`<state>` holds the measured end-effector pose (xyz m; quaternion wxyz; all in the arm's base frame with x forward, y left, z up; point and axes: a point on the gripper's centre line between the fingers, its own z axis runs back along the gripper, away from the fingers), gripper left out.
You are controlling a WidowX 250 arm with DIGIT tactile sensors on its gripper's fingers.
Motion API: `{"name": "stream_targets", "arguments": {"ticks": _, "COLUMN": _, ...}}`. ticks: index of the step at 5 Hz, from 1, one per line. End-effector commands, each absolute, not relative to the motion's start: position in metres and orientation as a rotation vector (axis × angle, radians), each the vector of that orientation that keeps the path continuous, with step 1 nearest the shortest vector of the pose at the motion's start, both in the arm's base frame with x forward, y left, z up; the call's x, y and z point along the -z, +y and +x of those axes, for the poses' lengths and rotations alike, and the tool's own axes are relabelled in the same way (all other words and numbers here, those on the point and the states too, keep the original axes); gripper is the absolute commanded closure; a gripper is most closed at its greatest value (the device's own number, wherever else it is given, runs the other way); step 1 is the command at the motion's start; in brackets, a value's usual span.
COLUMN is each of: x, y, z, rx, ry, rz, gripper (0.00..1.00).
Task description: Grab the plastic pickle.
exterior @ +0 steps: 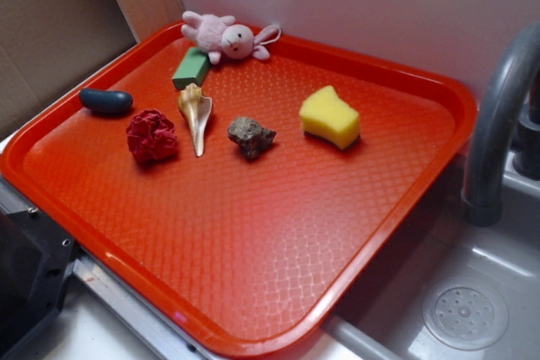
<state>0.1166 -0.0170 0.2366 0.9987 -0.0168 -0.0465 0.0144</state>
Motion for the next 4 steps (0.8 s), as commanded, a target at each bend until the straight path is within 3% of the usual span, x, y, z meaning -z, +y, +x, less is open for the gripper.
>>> {"name": "stream_targets", "arguments": {"ticks": 1, "x": -0.237, "y": -0.017, "z": 0.117, "rx": -0.029, "ry": -0.093, "rz": -0.034, "gripper": 0.0}}
{"name": "stream_targets", "arguments": {"ticks": 2, "x": -0.244, "y": 0.003, "z": 0.149, "rx": 0.223, "ry": -0.142, "rz": 0.024, "gripper": 0.0}}
{"name": "stream_targets", "arguments": {"ticks": 3, "x": -0.24, "y": 0.027, "z": 0.175, "rx": 0.326, "ry": -0.269, "rz": -0.057, "gripper": 0.0}}
{"name": "stream_targets", "arguments": {"ticks": 4, "x": -0.216, "y": 0.046, "z": 0.199, "rx": 0.44, "ry": -0.364, "rz": 0.051, "gripper": 0.0}}
